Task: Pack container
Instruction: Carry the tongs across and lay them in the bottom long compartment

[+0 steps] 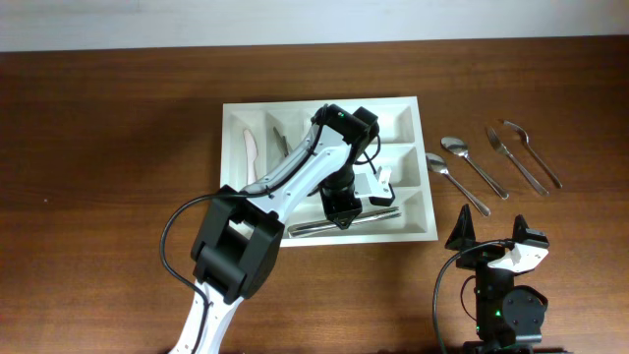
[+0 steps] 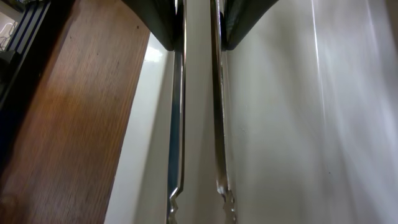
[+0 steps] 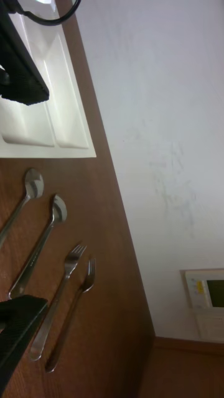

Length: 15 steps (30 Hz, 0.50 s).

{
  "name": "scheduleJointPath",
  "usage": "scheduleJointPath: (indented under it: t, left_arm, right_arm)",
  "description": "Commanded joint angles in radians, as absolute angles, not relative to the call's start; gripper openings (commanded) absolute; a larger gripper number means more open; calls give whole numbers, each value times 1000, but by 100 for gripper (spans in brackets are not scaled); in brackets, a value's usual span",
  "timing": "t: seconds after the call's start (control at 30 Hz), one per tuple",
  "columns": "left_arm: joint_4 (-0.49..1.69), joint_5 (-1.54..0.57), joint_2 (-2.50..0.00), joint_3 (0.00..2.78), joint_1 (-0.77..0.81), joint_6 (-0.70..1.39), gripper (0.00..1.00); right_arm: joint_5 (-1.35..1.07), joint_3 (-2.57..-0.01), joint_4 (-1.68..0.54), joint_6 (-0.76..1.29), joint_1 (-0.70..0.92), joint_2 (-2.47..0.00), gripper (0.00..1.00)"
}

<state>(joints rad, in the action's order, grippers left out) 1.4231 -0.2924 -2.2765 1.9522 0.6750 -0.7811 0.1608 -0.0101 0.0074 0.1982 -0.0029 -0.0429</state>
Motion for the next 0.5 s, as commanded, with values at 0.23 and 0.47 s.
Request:
scheduleJointPath:
  t: [0.23,0.47]
  left_arm:
    - [1444,-318,-2270,2046,667,-773,70]
    - [1463,-302,-2259,2061,651,-770,75]
  right_arm:
    - [177,-6,10,188,-1,-35,99]
    - [177,-6,10,188,-1,-35,99]
